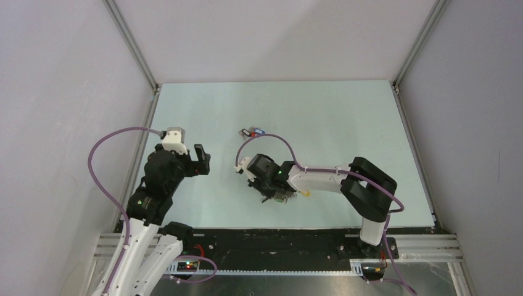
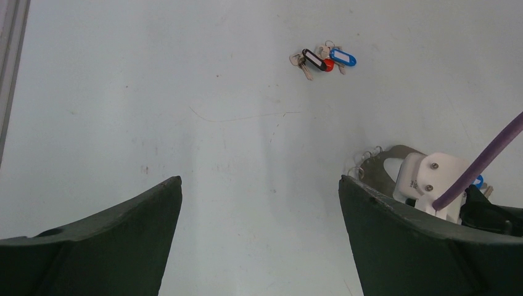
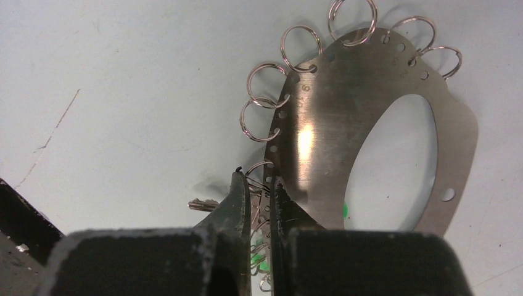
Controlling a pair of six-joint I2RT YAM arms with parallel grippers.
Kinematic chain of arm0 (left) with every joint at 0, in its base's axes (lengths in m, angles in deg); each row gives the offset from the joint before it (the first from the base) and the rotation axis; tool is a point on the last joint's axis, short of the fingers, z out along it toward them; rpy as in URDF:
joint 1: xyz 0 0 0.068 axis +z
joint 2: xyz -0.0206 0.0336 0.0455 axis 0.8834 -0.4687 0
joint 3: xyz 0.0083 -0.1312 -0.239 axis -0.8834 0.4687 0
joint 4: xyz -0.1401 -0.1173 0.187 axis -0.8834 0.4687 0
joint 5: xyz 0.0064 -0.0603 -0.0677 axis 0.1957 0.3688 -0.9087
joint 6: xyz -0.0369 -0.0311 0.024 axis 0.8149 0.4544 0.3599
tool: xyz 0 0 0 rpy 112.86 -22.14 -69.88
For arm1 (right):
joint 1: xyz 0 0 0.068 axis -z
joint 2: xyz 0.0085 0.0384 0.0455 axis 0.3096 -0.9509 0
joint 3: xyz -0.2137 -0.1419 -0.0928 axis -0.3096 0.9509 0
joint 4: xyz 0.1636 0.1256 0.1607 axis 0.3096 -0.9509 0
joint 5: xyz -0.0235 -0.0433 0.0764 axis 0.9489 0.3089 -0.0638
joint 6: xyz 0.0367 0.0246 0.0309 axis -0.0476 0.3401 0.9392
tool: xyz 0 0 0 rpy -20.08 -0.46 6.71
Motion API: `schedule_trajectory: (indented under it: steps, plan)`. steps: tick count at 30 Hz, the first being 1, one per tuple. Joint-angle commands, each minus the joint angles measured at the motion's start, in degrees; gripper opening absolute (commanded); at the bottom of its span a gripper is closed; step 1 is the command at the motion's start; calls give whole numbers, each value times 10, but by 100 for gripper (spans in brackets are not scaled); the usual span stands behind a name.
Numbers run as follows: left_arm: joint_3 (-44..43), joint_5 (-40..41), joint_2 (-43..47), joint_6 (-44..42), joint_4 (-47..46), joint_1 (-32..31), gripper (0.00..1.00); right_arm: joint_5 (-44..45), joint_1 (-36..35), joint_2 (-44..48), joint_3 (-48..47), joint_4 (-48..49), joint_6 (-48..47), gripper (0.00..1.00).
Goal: Remove the keys from the keyring
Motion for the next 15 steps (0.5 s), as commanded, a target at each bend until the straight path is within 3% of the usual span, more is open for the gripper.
schedule_trajectory:
  steps: [1, 5, 10, 15]
  plan:
    - [4, -12, -7, -10, -13, 3, 100, 5, 10, 64, -5, 1, 21, 0]
    - [4, -45, -12, -10, -16, 4, 100, 0, 38, 135, -2, 17, 48, 0]
    - [3, -151, -29, 1, -30, 3, 99, -51, 87, 196, 5, 31, 85, 0]
    - [4, -258, -64, 101, -72, -6, 93, -90, 122, 251, 11, 40, 104, 0]
